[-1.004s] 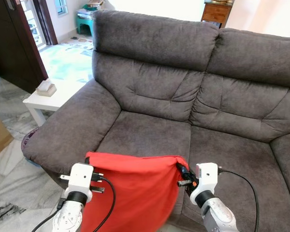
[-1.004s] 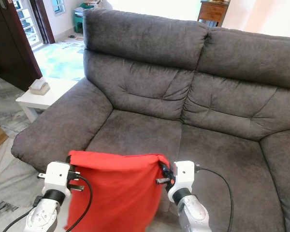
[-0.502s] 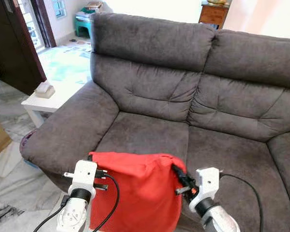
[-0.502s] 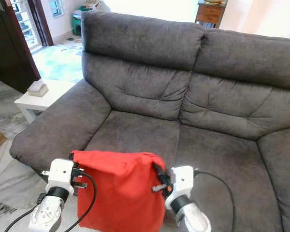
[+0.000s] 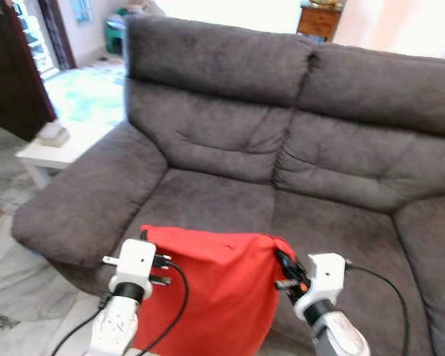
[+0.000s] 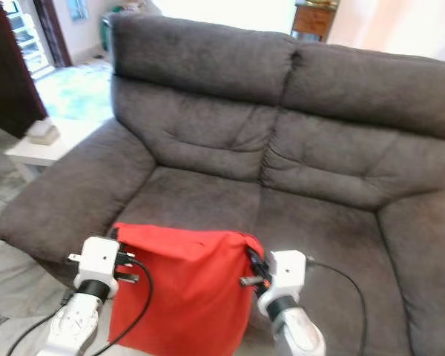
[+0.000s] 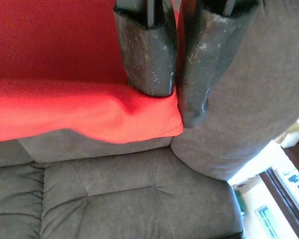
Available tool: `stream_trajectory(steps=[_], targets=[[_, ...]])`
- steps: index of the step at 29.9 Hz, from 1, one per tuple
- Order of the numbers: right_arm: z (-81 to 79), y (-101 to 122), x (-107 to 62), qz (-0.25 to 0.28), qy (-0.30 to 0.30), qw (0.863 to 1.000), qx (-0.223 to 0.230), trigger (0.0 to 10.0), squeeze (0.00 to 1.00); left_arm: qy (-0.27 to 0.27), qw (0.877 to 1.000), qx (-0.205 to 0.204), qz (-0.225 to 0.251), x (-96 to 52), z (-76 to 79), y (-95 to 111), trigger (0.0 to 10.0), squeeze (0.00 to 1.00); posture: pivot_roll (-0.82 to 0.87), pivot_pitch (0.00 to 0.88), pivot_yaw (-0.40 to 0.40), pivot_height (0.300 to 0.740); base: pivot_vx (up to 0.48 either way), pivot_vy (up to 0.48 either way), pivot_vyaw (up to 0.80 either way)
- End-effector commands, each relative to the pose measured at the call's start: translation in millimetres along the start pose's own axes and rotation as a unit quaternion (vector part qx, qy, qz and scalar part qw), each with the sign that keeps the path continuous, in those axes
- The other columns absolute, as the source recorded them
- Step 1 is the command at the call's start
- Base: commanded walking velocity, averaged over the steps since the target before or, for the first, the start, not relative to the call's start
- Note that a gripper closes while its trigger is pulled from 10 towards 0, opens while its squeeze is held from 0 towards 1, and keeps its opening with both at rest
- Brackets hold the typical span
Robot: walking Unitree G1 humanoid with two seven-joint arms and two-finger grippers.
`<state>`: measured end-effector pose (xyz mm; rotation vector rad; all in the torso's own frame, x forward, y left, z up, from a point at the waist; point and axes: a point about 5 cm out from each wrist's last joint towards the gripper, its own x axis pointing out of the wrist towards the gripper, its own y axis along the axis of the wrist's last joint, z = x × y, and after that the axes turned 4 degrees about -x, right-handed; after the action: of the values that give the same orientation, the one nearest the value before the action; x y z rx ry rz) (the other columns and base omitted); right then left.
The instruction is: Move the pillow to the sofa from floor
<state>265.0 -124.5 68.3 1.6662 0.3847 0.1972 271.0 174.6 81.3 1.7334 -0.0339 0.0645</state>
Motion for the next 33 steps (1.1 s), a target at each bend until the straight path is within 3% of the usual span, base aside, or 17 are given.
stream_trajectory(steps=[1, 8, 15, 20, 33], targets=[[4.8, 21.1, 0.5, 0.046, -0.001, 0.999, -0.018, 10.0, 0.00, -0.020, 0.999, -0.008, 0.025, 3.2, 12.0, 10.6, 10.0, 0.00, 0.13, 0.101, -0.050, 0.740, 0.000, -0.368, -0.44], [7.1, 18.0, -0.1, 0.041, -0.021, 0.999, -0.003, 10.0, 0.00, -0.018, 1.000, -0.008, 0.024, 3.0, 10.7, 11.1, 10.0, 0.00, 0.13, 0.105, -0.050, 0.740, 0.000, -0.386, 0.00], [7.6, 17.7, 1.2, 0.037, -0.023, 0.999, -0.010, 10.0, 0.00, -0.015, 1.000, -0.009, 0.024, 2.9, 9.8, 11.7, 10.0, 0.00, 0.13, 0.107, -0.051, 0.740, 0.000, -0.387, -0.76], [7.4, 19.1, 1.7, 0.045, -0.021, 0.999, -0.010, 10.0, 0.00, -0.015, 1.000, -0.008, 0.024, 2.9, 9.7, 11.6, 10.0, 0.00, 0.13, 0.108, -0.051, 0.740, 0.000, -0.374, 0.00], [6.1, 26.1, 7.8, 0.059, -0.005, 0.998, -0.021, 10.0, 0.00, -0.011, 0.999, -0.007, 0.039, 3.9, 6.3, 17.6, 10.0, 0.00, 0.14, 0.105, -0.052, 0.740, 0.000, 0.000, 0.00]])
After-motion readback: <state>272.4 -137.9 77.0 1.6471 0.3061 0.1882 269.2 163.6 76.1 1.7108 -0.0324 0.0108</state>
